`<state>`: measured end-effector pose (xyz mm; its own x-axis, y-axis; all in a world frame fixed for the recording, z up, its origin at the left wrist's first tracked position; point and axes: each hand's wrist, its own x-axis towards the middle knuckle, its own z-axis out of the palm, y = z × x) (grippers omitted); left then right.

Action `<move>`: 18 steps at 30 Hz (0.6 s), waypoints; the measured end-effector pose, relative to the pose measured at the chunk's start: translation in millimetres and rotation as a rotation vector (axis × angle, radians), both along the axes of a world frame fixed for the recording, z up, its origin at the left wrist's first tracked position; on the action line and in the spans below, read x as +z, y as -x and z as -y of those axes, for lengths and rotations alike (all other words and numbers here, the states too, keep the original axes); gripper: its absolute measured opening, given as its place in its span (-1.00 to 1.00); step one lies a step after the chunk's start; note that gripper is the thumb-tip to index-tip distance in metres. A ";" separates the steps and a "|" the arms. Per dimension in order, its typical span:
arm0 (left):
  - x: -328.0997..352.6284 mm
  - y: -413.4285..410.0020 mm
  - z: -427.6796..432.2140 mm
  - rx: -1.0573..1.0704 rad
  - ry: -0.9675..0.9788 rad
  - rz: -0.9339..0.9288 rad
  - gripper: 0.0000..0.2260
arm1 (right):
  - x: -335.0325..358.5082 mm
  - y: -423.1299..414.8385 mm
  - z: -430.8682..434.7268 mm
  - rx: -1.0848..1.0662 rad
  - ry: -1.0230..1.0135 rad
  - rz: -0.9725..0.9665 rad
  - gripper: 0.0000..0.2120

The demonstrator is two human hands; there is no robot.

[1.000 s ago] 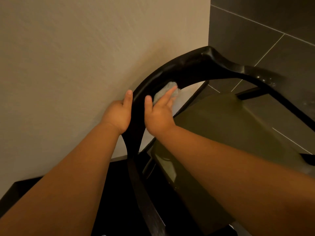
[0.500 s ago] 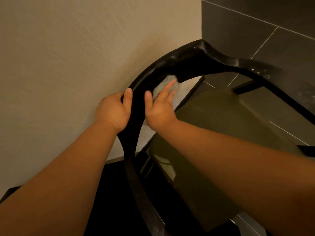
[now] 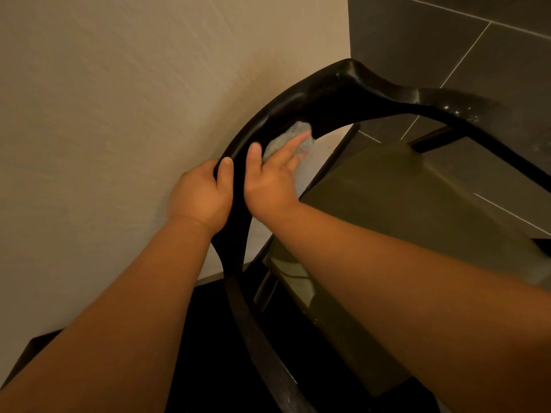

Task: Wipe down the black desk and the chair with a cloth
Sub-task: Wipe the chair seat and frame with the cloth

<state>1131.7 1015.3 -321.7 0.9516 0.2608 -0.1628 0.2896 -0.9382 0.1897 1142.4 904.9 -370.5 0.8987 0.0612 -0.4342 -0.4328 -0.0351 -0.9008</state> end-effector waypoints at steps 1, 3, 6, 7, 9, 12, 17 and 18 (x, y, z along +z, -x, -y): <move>1.3 0.5 0.3 0.002 -0.008 0.005 -0.54 | -3.4 11.1 -1.5 0.081 -0.024 0.008 -0.11; 4.2 0.9 2.1 0.000 -0.031 -0.005 -0.56 | -13.4 33.7 -1.0 0.282 -0.030 0.018 -0.11; 2.5 1.6 4.9 0.003 -0.040 0.006 -0.62 | -17.3 28.8 4.5 0.311 -0.006 -0.022 -0.08; 1.9 1.6 4.9 0.005 -0.042 0.010 -0.62 | -14.3 18.7 7.2 0.248 -0.005 -0.045 -0.06; 1.1 1.8 4.1 0.008 -0.041 0.006 -0.64 | -11.2 0.7 12.4 0.106 0.017 -0.063 -0.03; 2.5 2.8 3.9 0.020 -0.035 0.014 -0.67 | -14.6 3.0 11.9 0.085 0.093 0.007 -0.03; 2.1 7.2 8.5 -0.022 -0.098 0.059 -0.69 | -20.8 27.5 2.8 0.281 0.091 0.065 0.00; 1.5 8.2 9.0 -0.035 -0.122 0.077 -0.69 | -23.4 25.6 5.3 0.275 0.101 0.079 0.03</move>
<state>1123.5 1006.2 -320.2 0.9689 0.2406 -0.0583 0.2452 -0.9649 0.0938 1116.7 899.6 -393.9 0.8856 0.2669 -0.3802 -0.3237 -0.2327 -0.9171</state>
